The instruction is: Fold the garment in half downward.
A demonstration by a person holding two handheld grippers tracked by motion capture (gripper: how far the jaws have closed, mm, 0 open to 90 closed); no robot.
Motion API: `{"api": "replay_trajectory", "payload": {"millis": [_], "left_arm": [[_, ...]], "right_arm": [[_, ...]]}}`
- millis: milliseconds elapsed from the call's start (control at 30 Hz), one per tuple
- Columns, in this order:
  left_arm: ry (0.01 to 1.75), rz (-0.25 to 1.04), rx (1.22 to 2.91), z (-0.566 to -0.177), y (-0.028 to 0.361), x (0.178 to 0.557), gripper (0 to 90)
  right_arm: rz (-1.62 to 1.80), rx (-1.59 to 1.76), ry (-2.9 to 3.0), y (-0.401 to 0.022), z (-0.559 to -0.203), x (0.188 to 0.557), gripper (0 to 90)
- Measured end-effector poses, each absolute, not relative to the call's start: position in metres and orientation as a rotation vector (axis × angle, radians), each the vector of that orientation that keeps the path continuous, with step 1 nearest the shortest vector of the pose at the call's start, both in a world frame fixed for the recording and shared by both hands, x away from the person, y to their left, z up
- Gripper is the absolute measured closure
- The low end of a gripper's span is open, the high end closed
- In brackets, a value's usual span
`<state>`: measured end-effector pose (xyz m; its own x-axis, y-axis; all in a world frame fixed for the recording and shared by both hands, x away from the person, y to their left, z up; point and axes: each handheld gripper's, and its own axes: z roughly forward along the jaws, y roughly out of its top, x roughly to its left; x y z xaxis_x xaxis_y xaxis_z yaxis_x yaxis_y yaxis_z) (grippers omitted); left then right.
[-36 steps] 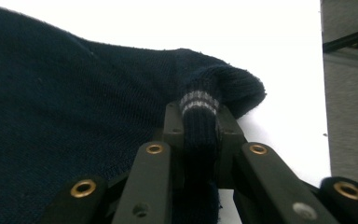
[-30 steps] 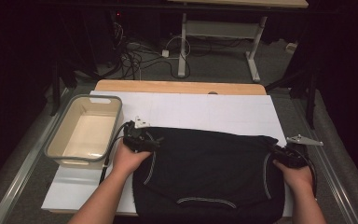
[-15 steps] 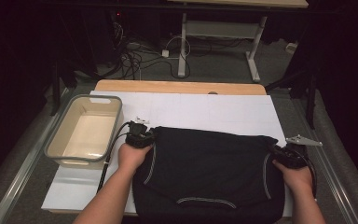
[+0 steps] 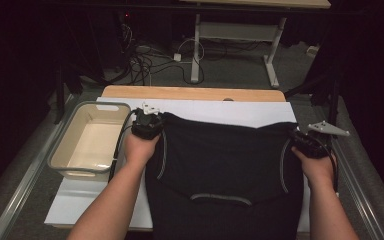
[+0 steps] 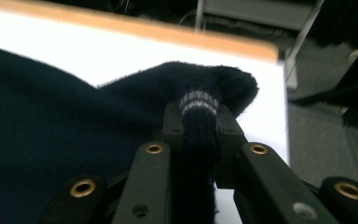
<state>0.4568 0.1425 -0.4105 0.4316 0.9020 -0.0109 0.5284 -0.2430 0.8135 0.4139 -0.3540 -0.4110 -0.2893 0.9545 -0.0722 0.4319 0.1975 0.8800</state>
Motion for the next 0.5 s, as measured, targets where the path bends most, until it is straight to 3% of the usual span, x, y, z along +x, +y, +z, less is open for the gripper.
{"api": "replay_trajectory", "payload": {"millis": [100, 200, 267, 500], "left_arm": [[1.268, 0.52, 1.921, -0.411, 0.143, 0.473, 70.2], [1.295, 0.459, 1.949, -0.418, 0.14, 0.477, 44.1], [1.252, 0.468, 1.989, -0.422, 0.135, 0.471, 35.3], [1.04, 0.408, 1.996, -0.442, 0.133, 0.412, 34.1]], "right_arm": [[1.089, 1.33, 1.813, -0.357, -0.409, 0.43, 72.2], [1.053, 1.377, 1.867, -0.357, -0.422, 0.44, 53.3], [1.029, 1.39, 1.893, -0.358, -0.429, 0.437, 48.7], [1.058, 1.344, 1.963, -0.36, -0.442, 0.385, 43.4]]}}
